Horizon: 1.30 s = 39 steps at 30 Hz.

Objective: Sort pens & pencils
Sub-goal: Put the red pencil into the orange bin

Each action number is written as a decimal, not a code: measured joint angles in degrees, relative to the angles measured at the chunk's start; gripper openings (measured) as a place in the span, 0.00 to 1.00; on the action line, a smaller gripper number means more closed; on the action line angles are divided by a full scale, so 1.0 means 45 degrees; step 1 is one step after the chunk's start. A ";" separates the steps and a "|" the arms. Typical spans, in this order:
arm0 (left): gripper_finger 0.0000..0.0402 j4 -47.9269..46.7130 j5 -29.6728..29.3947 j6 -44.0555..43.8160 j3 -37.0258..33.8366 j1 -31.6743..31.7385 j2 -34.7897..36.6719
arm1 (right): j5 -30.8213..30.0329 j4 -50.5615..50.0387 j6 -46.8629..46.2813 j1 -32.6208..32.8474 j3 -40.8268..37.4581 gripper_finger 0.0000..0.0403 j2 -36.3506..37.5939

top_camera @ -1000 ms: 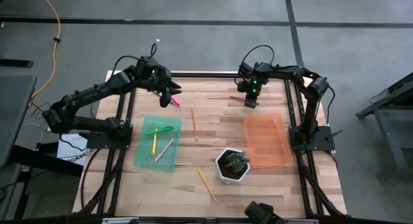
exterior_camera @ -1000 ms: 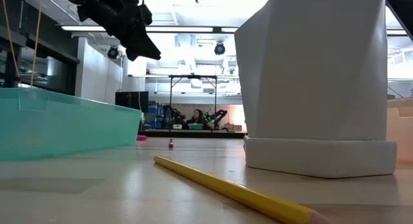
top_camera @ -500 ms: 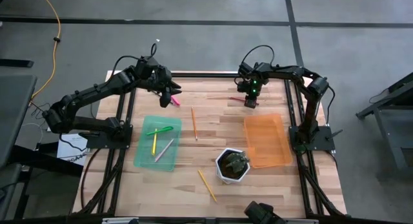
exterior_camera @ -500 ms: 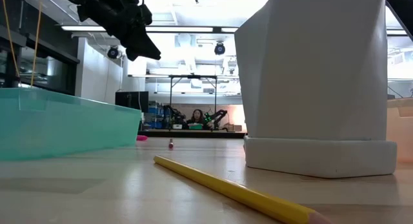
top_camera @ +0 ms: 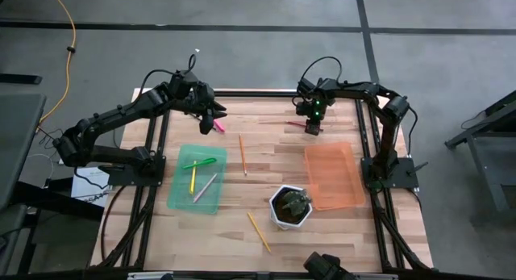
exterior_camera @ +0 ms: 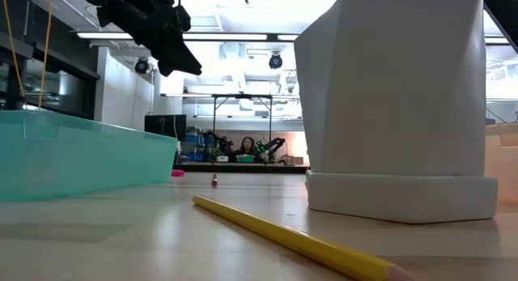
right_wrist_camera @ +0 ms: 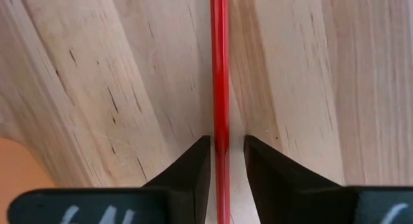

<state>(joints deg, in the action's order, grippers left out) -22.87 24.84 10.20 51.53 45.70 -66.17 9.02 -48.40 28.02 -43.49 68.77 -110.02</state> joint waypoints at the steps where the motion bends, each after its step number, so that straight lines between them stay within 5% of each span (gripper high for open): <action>1: 0.24 -0.0002 0.0000 0.0000 0.0000 -0.0002 0.0000 | -0.0014 0.0005 0.0016 0.0002 0.0000 0.22 0.0005; 39: 0.24 0.0000 -0.0008 0.0049 0.0000 0.0008 0.0000 | 0.0267 -0.0223 0.0075 0.0031 0.0691 0.11 -0.0097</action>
<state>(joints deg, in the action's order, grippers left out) -22.87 24.80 10.41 51.53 45.74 -66.17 10.22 -49.41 28.36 -43.35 71.88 -110.46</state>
